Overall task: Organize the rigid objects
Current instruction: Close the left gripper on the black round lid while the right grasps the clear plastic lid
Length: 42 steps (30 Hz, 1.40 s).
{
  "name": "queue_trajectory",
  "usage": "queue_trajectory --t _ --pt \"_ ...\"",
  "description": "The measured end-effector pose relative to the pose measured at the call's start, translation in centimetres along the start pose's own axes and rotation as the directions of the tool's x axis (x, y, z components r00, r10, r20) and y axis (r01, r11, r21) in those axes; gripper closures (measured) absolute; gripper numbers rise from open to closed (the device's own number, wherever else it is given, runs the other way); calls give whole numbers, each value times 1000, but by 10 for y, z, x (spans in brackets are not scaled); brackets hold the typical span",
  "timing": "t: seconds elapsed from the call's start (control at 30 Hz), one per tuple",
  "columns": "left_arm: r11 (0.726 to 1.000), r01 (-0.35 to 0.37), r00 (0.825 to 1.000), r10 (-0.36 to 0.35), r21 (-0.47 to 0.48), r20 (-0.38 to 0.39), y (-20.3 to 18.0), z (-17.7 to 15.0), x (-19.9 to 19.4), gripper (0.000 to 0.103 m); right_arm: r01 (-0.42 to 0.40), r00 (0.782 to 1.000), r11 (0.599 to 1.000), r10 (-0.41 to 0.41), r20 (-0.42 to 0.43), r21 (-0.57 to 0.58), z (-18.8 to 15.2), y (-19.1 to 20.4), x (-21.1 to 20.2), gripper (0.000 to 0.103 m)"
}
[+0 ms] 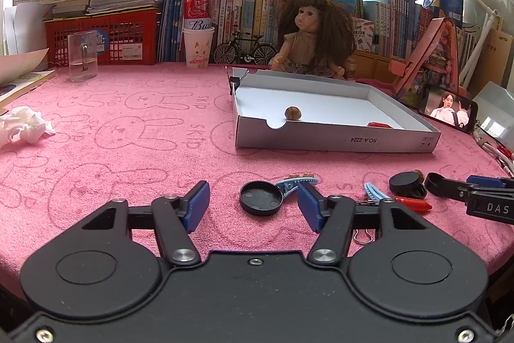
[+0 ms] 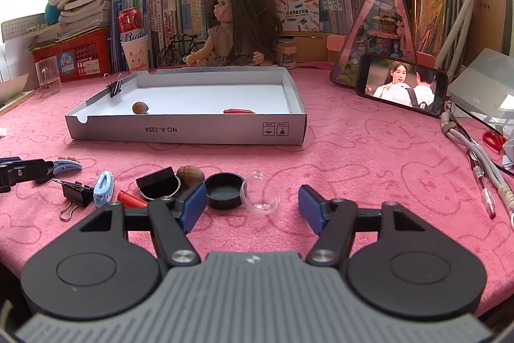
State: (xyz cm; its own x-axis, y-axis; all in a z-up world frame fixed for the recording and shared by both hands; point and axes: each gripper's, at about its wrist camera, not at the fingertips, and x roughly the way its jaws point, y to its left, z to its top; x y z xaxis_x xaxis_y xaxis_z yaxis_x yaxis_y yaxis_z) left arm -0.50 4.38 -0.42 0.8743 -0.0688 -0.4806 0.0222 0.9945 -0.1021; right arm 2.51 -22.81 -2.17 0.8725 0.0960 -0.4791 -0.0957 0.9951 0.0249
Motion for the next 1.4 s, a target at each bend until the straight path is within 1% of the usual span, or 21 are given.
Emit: queue_trajectory --t 0.1,0.27,0.33,0.37,0.4,0.5,0.6,0.83,0.87,0.9,0.93,0.97,1.03,1.13,1.2,1.4 --pt "1000 -4 1000 4 10 0 -1 -1 0 48 -3 1000 1000 3 7 17 -1 -5 -5 30" --pt "1000 -13 1000 13 15 -11 -2 -3 1 55 16 1000 1000 -17 11 18 -1 -12 -9 31" --pt "1000 -18 1000 18 15 -15 -1 -3 2 57 32 999 999 -32 6 18 -2 -15 -9 38" --pt "1000 -22 1000 23 16 -17 -2 -3 3 57 42 999 999 -43 1 23 -2 -17 -8 43" --pt "999 -27 999 27 18 -19 -2 -4 3 58 48 999 998 -48 -5 30 -2 -19 -7 45" --pt "999 -33 999 34 33 -16 -3 -5 4 58 49 999 997 -48 -17 58 -2 -23 -3 50" --pt "998 -34 999 35 46 -16 -5 -5 6 57 46 999 997 -46 -13 55 -1 -22 0 53" --pt "998 -36 999 37 59 -11 -5 -7 7 58 42 999 999 -42 -16 19 2 -14 9 53" --pt "998 -33 999 34 56 -11 -5 -7 7 60 43 999 999 -43 -16 15 2 -13 10 53" --pt "998 -33 999 33 52 -11 -5 -6 7 65 43 999 999 -43 -15 11 2 -12 11 53" --pt "998 -33 999 34 50 -10 -4 -6 7 74 43 999 999 -43 -15 9 3 -11 13 54" --pt "998 -31 999 32 47 -10 -3 -6 7 77 42 999 999 -42 -17 6 3 -10 14 57" --pt "999 -30 999 30 44 -10 -3 -5 7 76 44 999 999 -44 -15 -4 4 -8 15 61" --pt "998 -35 999 36 60 -6 -4 -5 7 76 42 999 999 -42 -15 -10 3 -6 15 64" --pt "997 -36 999 36 65 -4 -5 -5 7 76 41 999 999 -41 -14 -11 4 -5 15 69" --pt "997 -40 999 40 70 2 -7 -5 8 76 36 999 999 -36 -13 -10 4 -4 15 70"
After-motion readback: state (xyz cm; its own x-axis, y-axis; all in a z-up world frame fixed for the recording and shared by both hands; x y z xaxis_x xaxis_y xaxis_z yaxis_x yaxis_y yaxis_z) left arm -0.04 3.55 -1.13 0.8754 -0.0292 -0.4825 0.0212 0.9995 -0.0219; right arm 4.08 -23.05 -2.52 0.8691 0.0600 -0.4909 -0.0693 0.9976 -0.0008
